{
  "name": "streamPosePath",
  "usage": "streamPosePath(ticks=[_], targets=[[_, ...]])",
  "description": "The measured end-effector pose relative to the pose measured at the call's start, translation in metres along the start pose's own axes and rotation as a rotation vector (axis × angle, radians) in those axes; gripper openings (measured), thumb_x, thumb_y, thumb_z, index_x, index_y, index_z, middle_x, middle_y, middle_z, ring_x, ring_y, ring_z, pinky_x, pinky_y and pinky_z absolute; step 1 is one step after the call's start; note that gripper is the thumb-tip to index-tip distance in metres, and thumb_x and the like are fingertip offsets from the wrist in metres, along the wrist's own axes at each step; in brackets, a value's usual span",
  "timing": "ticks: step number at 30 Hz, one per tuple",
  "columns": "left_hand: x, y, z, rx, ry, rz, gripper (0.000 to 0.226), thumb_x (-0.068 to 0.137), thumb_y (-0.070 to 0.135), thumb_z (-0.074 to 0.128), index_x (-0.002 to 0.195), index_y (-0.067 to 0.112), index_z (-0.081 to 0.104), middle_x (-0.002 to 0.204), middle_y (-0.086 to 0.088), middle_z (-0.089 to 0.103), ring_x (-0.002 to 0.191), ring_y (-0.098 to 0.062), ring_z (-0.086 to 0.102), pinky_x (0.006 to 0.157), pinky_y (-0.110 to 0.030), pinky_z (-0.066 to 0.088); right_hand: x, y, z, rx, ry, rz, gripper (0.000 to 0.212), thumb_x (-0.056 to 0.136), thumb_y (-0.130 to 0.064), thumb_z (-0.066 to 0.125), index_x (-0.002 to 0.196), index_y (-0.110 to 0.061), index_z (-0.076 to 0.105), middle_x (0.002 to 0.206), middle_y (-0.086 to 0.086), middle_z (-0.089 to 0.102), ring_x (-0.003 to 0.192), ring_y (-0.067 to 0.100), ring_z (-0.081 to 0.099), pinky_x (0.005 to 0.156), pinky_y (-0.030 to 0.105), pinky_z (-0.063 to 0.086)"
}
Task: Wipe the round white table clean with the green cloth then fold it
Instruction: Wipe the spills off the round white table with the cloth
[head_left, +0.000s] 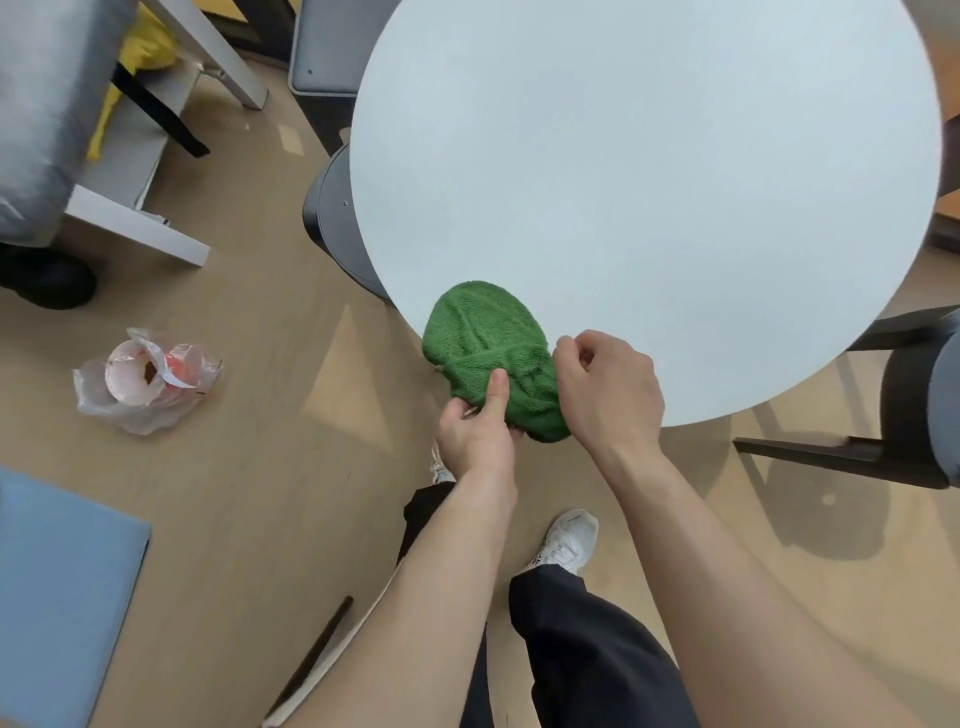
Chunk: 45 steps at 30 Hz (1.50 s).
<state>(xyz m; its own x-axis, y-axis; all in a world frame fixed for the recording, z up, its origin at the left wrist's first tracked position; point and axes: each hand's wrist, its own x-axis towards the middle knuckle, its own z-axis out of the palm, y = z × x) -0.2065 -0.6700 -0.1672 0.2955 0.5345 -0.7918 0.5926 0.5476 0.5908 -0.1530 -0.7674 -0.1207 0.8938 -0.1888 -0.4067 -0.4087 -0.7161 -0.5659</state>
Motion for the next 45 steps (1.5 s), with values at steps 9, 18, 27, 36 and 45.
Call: streamPosePath(ticks=[9, 18, 27, 36, 45], targets=[[0.056, 0.074, -0.014, 0.142, 0.054, 0.169, 0.025, 0.069, 0.037, 0.089, 0.065, 0.018, 0.074, 0.071, 0.003, 0.076, 0.074, -0.022, 0.071, 0.078, -0.043, 0.063, 0.004, -0.034, 0.025, 0.07, -0.079, -0.041, 0.043, 0.094, -0.033, 0.049, 0.056, -0.018, 0.038, 0.049, -0.002, 0.04, 0.053, 0.018, 0.037, 0.05, 0.033, 0.026], [0.083, 0.118, -0.016, 0.282, 0.053, 0.232, 0.02, 0.083, 0.038, 0.078, 0.066, 0.028, 0.074, 0.071, 0.009, 0.074, 0.067, -0.012, 0.063, 0.078, -0.037, 0.062, 0.037, -0.108, 0.059, 0.122, -0.125, -0.085, 0.042, 0.095, -0.034, 0.05, 0.058, -0.017, 0.043, 0.051, -0.004, 0.045, 0.053, 0.017, 0.042, 0.053, 0.033, 0.033], [0.112, 0.164, -0.008, 0.325, -0.012, 0.149, 0.023, 0.075, 0.043, 0.081, 0.069, 0.021, 0.075, 0.074, -0.004, 0.077, 0.064, -0.015, 0.06, 0.08, -0.046, 0.059, 0.079, -0.163, 0.08, 0.136, -0.132, -0.063, 0.041, 0.096, -0.037, 0.049, 0.061, -0.015, 0.048, 0.05, -0.006, 0.044, 0.052, 0.014, 0.042, 0.053, 0.03, 0.033], [0.173, 0.246, 0.032, 0.57, -0.108, 0.32, 0.032, 0.071, 0.054, 0.075, 0.08, 0.023, 0.076, 0.072, 0.003, 0.076, 0.069, -0.02, 0.069, 0.077, -0.046, 0.06, 0.116, -0.2, 0.092, 0.158, -0.06, -0.057, 0.042, 0.096, -0.035, 0.049, 0.06, -0.015, 0.042, 0.05, -0.005, 0.042, 0.053, 0.015, 0.042, 0.052, 0.033, 0.03], [0.138, 0.214, 0.006, 0.642, -0.068, 0.281, 0.057, 0.066, 0.067, 0.065, 0.077, 0.011, 0.07, 0.072, -0.009, 0.073, 0.067, -0.031, 0.066, 0.069, -0.051, 0.058, 0.135, -0.195, 0.076, 0.143, -0.159, -0.1, 0.039, 0.097, -0.036, 0.048, 0.065, -0.014, 0.053, 0.053, -0.006, 0.05, 0.053, 0.011, 0.047, 0.053, 0.031, 0.034]])
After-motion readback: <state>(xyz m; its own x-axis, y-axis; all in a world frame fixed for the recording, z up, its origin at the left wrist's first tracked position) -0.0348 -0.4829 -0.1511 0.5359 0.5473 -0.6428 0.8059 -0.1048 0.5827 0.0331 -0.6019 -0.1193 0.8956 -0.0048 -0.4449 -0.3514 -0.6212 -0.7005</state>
